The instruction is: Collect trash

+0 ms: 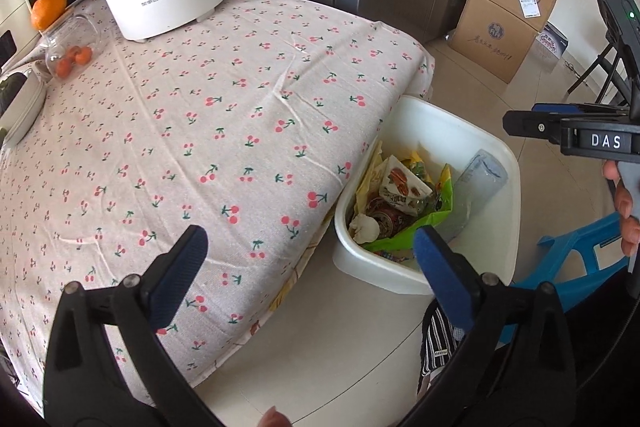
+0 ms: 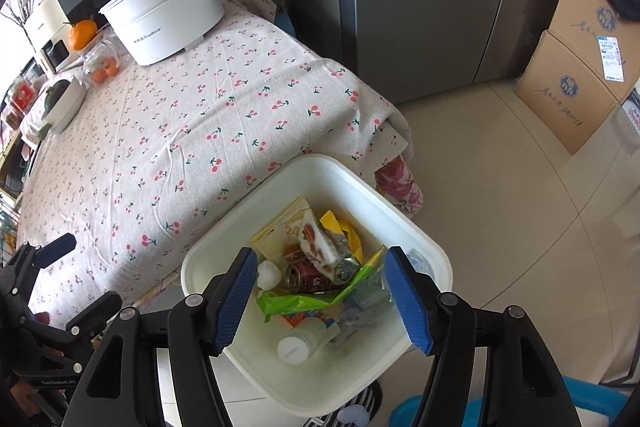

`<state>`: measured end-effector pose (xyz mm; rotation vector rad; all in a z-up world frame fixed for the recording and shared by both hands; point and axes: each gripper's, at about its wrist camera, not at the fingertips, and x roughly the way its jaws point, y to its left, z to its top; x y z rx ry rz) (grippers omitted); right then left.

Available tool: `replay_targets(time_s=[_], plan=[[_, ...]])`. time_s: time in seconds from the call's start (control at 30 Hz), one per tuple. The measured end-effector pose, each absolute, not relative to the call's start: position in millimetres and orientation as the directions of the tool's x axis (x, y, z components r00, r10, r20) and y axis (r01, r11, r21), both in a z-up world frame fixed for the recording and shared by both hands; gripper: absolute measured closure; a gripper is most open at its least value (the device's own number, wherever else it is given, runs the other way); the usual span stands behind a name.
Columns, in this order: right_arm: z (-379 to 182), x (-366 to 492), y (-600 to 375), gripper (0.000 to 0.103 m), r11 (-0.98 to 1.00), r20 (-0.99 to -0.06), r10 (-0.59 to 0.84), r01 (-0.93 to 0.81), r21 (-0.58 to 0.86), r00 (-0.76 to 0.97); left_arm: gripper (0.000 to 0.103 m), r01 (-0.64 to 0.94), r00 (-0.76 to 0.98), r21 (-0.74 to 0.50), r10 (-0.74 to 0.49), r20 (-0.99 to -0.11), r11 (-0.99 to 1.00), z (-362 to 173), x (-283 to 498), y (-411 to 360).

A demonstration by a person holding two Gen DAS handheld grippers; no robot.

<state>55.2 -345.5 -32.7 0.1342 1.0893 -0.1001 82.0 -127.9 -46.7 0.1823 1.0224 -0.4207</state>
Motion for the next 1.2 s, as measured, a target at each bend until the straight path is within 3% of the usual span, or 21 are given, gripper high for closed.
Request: replay_targets(time_s=[0.33, 0.83, 1.2], plan=[[10, -1, -296, 0.015, 0.993, -0.792, -0.041, 0.109, 0.033, 0.609, 0.001, 0.252, 0.519, -0.037, -0.167, -0.838, 0.967, -15, 55, -83], [31, -49, -236, 0.011, 0.997, -0.682, -0.069, 0.063, -0.033, 0.728, 0.001, 0.094, 0.651, -0.031, -0.085, -0.754, 0.995, 12, -7, -26], [29, -44, -218, 0.011, 0.997, -0.668, -0.069, 0.036, -0.062, 0.741, 0.001, 0.039, 0.701, -0.013, -0.037, -0.712, 0.999, 18, -15, -9]])
